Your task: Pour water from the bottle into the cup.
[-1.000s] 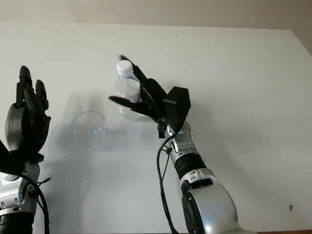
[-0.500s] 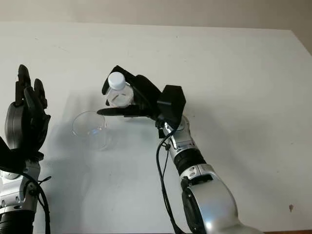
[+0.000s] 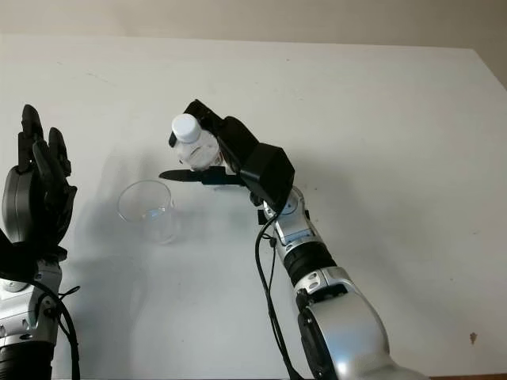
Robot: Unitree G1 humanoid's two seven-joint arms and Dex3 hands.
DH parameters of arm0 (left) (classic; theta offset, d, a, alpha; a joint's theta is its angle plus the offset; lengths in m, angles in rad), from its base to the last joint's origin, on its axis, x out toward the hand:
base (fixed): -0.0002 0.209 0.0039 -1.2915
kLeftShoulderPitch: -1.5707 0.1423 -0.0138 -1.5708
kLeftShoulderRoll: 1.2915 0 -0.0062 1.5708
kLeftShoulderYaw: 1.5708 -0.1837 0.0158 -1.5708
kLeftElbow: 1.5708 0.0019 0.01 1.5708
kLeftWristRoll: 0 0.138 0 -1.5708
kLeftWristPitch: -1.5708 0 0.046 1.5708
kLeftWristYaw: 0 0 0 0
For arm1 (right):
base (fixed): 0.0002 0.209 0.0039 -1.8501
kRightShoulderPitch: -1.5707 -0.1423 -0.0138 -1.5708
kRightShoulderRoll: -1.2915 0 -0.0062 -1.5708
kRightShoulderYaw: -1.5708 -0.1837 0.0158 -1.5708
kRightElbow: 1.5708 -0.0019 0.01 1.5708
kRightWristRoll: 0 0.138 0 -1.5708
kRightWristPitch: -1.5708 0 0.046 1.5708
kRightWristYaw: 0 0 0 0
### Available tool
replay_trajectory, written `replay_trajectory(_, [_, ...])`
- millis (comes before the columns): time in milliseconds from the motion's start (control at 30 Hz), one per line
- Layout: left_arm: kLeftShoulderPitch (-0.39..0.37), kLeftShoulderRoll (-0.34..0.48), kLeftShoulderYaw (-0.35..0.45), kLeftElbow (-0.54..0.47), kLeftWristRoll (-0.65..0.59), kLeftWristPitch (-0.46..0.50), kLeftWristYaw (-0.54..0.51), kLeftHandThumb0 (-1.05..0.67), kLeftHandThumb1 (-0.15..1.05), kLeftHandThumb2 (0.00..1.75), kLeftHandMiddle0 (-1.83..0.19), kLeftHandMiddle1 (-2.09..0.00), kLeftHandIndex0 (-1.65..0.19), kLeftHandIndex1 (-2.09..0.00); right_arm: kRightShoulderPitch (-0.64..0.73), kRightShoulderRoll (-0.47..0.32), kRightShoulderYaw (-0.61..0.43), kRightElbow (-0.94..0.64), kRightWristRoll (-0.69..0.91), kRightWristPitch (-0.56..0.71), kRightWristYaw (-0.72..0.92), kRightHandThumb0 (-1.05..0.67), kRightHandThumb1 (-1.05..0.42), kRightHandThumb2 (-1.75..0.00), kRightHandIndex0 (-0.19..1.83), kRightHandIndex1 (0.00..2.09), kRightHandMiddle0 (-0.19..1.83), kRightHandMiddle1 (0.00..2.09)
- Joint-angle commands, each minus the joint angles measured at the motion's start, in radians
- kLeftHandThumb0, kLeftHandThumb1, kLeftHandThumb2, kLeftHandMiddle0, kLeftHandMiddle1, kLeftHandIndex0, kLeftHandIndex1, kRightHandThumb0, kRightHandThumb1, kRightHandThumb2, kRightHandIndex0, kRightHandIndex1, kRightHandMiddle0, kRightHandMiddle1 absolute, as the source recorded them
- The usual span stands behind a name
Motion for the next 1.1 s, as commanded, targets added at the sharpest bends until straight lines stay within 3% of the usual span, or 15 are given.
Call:
replay_trajectory(0, [0.011, 0.013, 0.003, -0.004, 0.001, -0.004, -0.004, -0.8, 1.05, 0.73, 0.17, -0.06, 0.19, 0.0, -0.032, -0.014, -0.015, 0.007, 0.006, -0.014, -0.014, -0.17, -1.05, -0.2, 1.81, 2.09, 1.82, 2.09])
replay_trajectory(300, [0.011, 0.009, -0.002, -0.001, 0.002, -0.003, -0.007, -0.8, 1.05, 0.72, 0.17, -0.05, 0.19, 0.0, -0.161, -0.067, -0.028, 0.069, -0.035, -0.073, -0.112, -0.16, -1.05, -0.21, 1.37, 2.09, 1.39, 2.09])
replay_trajectory(467, [0.011, 0.004, -0.003, 0.0, 0.005, -0.004, -0.001, -0.81, 1.05, 0.72, 0.17, -0.06, 0.19, 0.0, -0.212, -0.073, 0.007, 0.109, -0.101, -0.117, -0.162, -0.16, -1.05, -0.21, 1.32, 2.09, 1.32, 2.09])
replay_trajectory(633, [0.015, 0.001, -0.005, -0.005, 0.006, -0.004, 0.003, -0.81, 1.05, 0.73, 0.17, -0.05, 0.19, -0.01, -0.238, -0.094, 0.089, 0.131, -0.225, -0.181, -0.229, -0.1, -1.05, -0.19, 1.24, 2.09, 1.17, 2.09])
replay_trajectory(800, [0.017, -0.004, -0.005, -0.001, 0.002, -0.014, 0.0, -0.79, 1.05, 0.73, 0.17, -0.05, 0.19, -0.01, -0.273, -0.124, 0.197, 0.132, -0.409, -0.203, -0.409, -0.07, -1.04, -0.15, 1.19, 2.09, 0.92, 2.09])
replay_trajectory(967, [0.021, -0.007, -0.009, -0.008, 0.008, -0.012, 0.007, -0.79, 1.05, 0.74, 0.17, -0.05, 0.19, -0.01, -0.33, -0.173, 0.361, 0.138, -0.672, -0.195, -0.711, -0.07, -0.99, -0.15, 1.18, 2.09, 0.89, 2.09])
replay_trajectory(1000, [0.021, -0.008, -0.009, -0.009, 0.008, -0.012, 0.008, -0.79, 1.05, 0.74, 0.17, -0.05, 0.19, -0.01, -0.342, -0.179, 0.393, 0.144, -0.717, -0.191, -0.77, -0.07, -0.93, -0.26, 1.18, 2.09, 0.87, 2.09])
replay_trajectory(1033, [0.021, -0.009, -0.009, -0.008, 0.007, -0.012, 0.009, -0.79, 1.05, 0.74, 0.17, -0.05, 0.19, -0.01, -0.354, -0.183, 0.42, 0.152, -0.755, -0.183, -0.816, -0.06, -0.76, -0.58, 1.18, 2.09, 0.86, 2.09])
replay_trajectory(1067, [0.021, -0.01, -0.009, -0.008, 0.004, -0.012, 0.008, -0.79, 1.05, 0.73, 0.17, -0.05, 0.19, -0.01, -0.365, -0.184, 0.443, 0.162, -0.783, -0.177, -0.854, -0.07, -0.66, -0.77, 1.16, 2.09, 0.83, 2.09])
